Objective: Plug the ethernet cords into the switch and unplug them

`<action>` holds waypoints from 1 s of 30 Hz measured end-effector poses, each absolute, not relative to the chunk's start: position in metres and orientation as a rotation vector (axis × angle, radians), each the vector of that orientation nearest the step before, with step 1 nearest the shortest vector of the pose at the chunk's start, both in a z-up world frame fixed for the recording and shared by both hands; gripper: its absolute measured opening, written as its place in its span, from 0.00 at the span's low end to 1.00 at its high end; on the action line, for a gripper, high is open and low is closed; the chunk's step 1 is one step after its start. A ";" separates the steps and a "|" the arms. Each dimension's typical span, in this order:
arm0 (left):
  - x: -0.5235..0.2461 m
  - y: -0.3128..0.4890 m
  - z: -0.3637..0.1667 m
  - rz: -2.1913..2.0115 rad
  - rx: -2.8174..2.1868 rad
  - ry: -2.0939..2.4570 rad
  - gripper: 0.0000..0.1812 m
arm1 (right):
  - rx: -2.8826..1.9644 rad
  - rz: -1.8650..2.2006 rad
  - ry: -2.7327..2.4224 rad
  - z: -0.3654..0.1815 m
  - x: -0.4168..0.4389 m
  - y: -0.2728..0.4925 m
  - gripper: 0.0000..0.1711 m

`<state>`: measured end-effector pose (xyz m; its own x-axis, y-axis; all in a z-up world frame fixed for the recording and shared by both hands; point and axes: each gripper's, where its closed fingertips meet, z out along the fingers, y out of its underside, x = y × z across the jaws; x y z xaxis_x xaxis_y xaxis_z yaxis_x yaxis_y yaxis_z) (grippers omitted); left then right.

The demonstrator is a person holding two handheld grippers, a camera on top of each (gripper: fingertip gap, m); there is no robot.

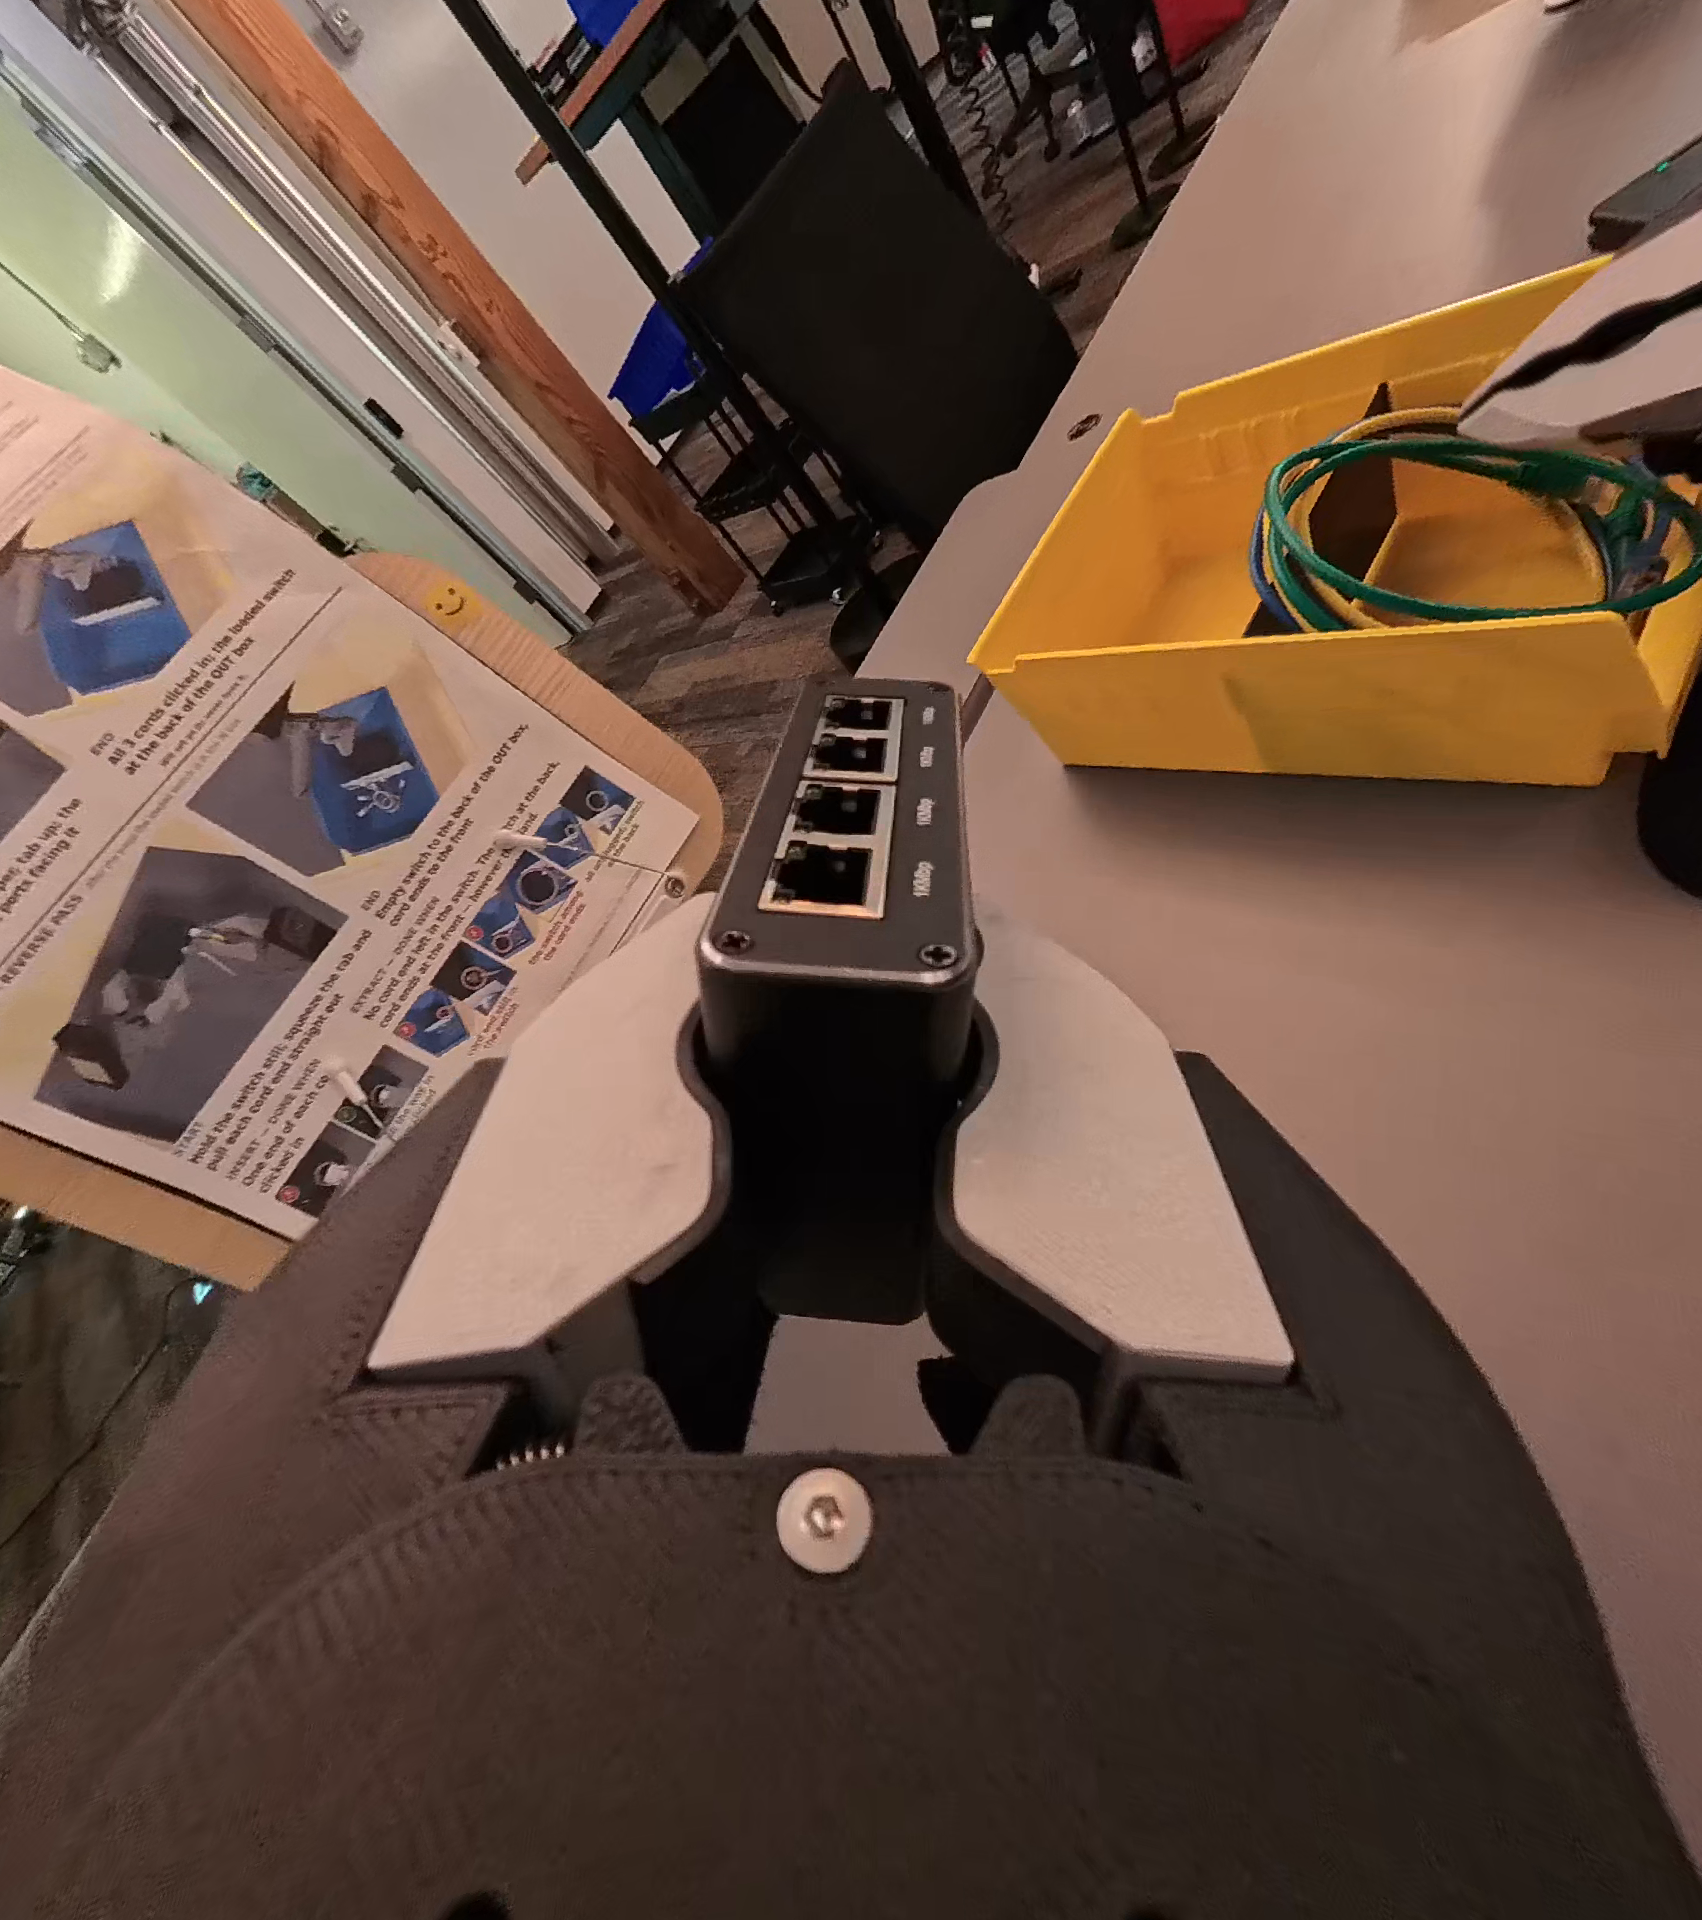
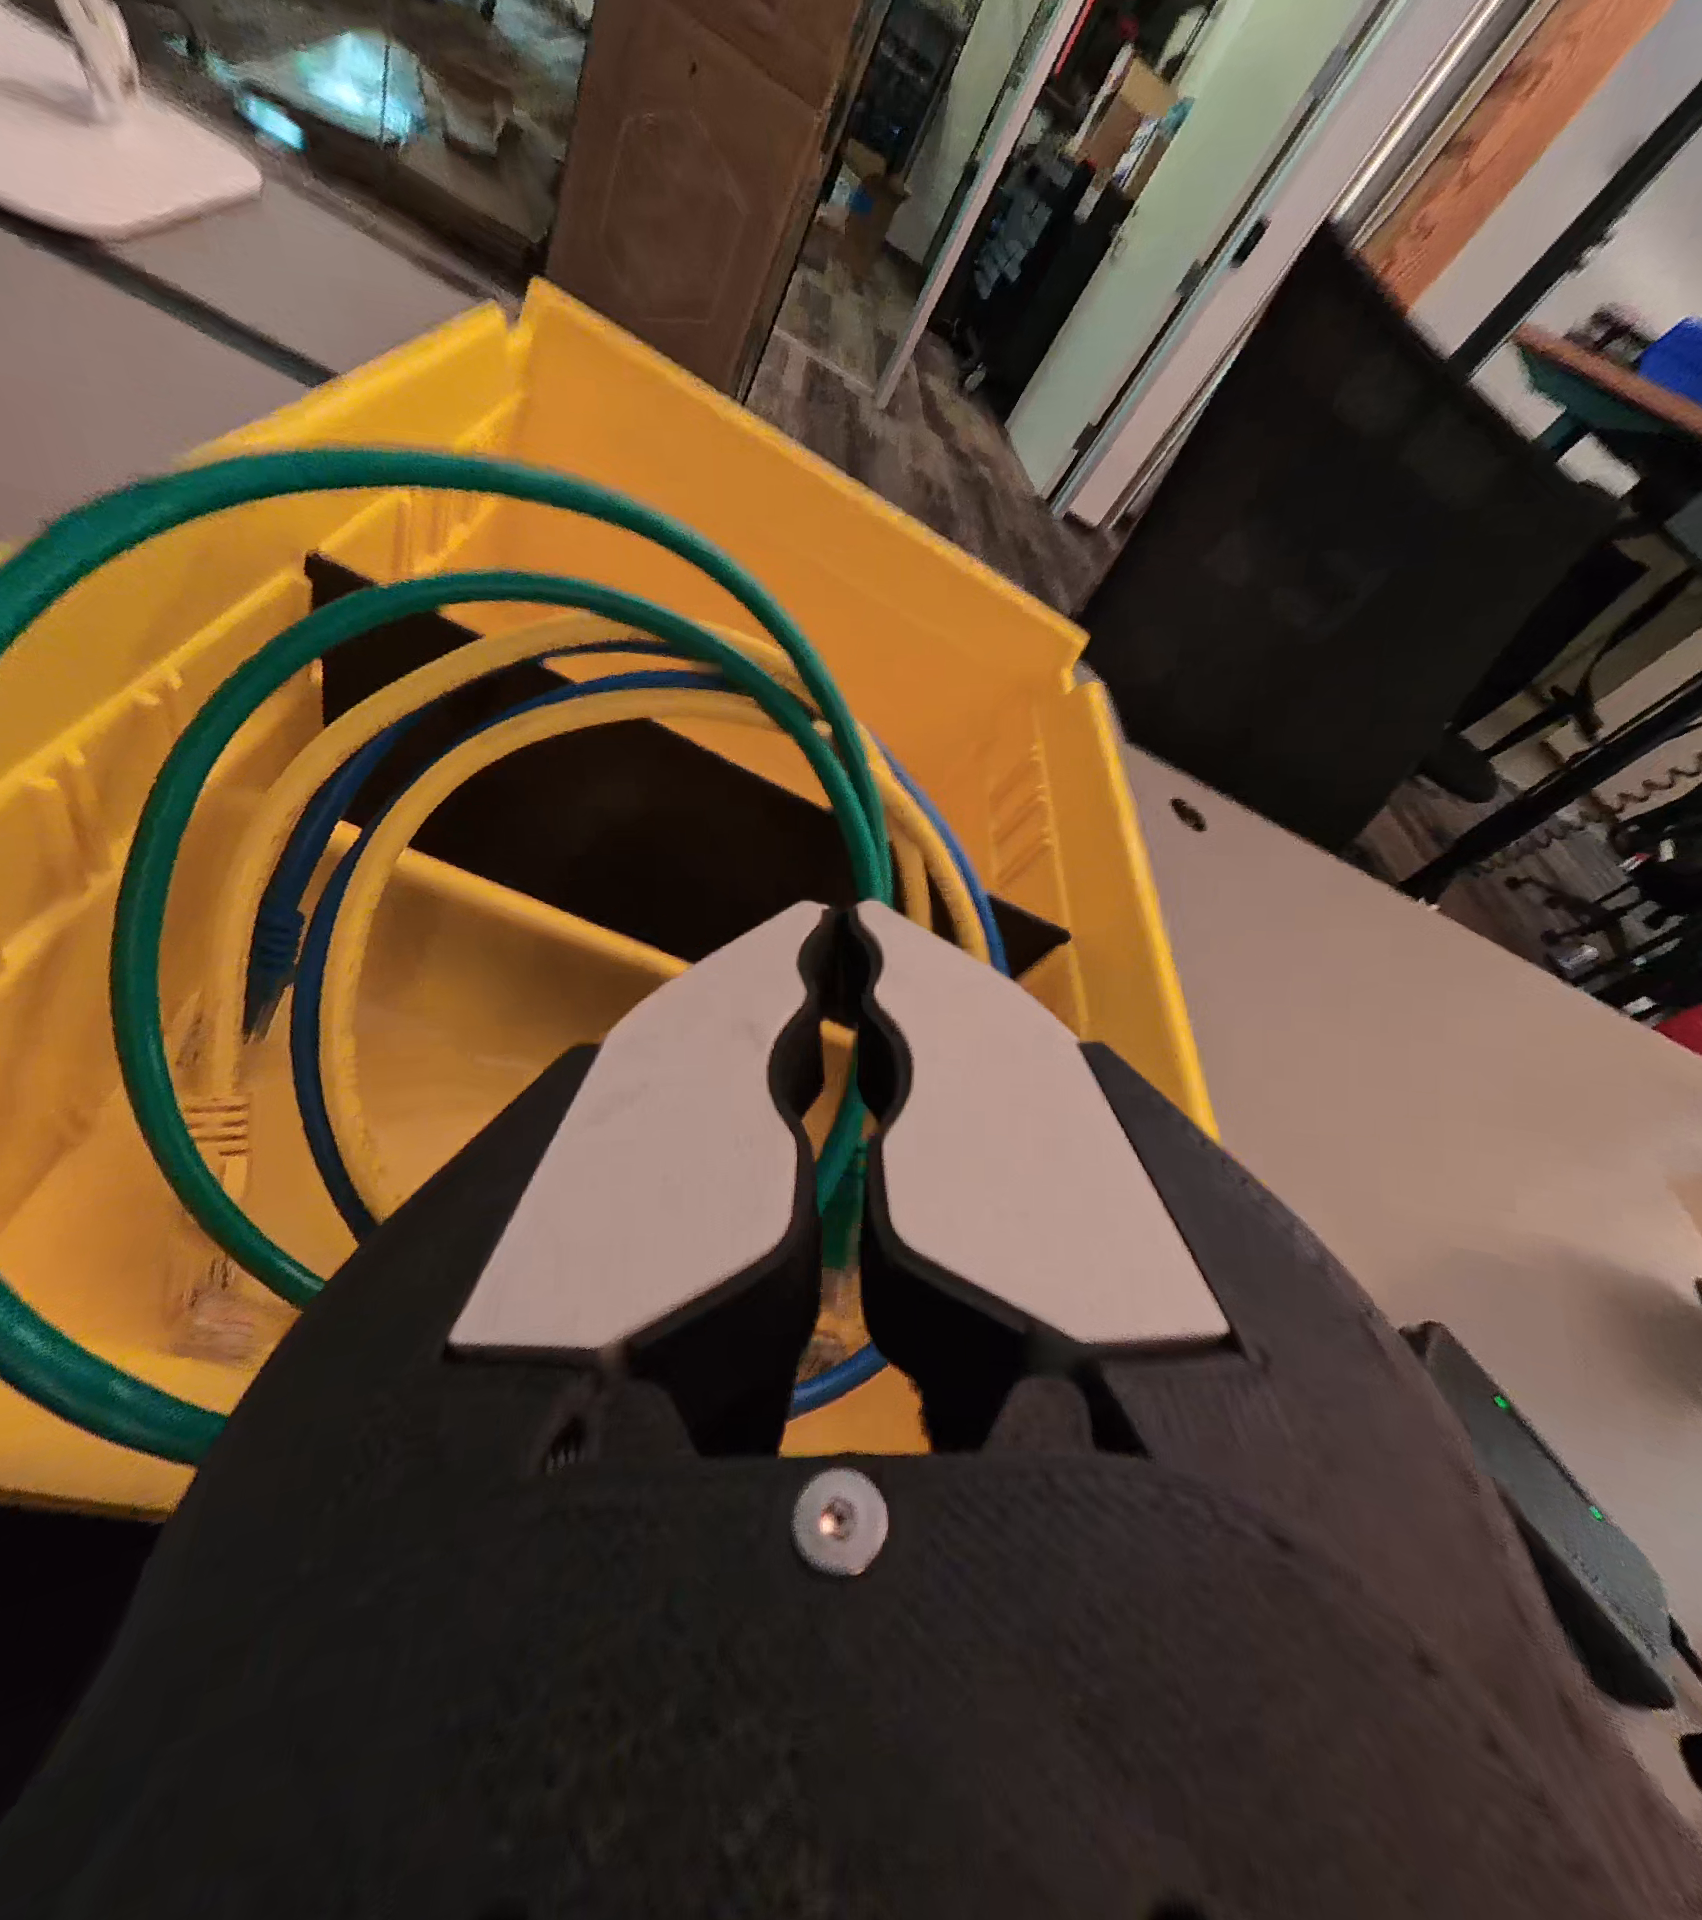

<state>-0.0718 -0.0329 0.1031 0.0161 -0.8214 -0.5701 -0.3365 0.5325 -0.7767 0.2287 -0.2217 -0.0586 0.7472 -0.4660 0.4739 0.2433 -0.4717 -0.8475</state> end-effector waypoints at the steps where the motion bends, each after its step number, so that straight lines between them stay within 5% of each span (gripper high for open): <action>1: -0.070 -0.034 0.102 -0.508 -1.022 1.574 0.21 | -1.837 -0.847 0.179 -0.049 0.228 -0.225 0.01; 7: -0.067 -0.030 0.101 -0.537 -1.049 1.550 0.20 | -1.516 -0.934 0.540 0.009 0.289 -0.337 0.00; 12: -0.066 -0.016 0.098 -0.542 -1.087 1.536 0.21 | -1.676 -0.744 1.208 -0.081 0.422 -0.464 0.01; 21: -0.058 -0.007 0.085 -0.535 -1.130 1.557 0.21 | -1.866 -0.658 1.213 -0.119 0.421 -0.453 0.01; 25: -0.060 -0.010 0.087 -0.523 -1.119 1.561 0.20 | -1.719 -0.855 1.263 -0.081 0.410 -0.482 0.01; 30: -0.071 -0.010 0.101 -0.583 -1.100 1.521 0.21 | -1.239 -0.364 0.890 0.044 0.346 -0.434 0.00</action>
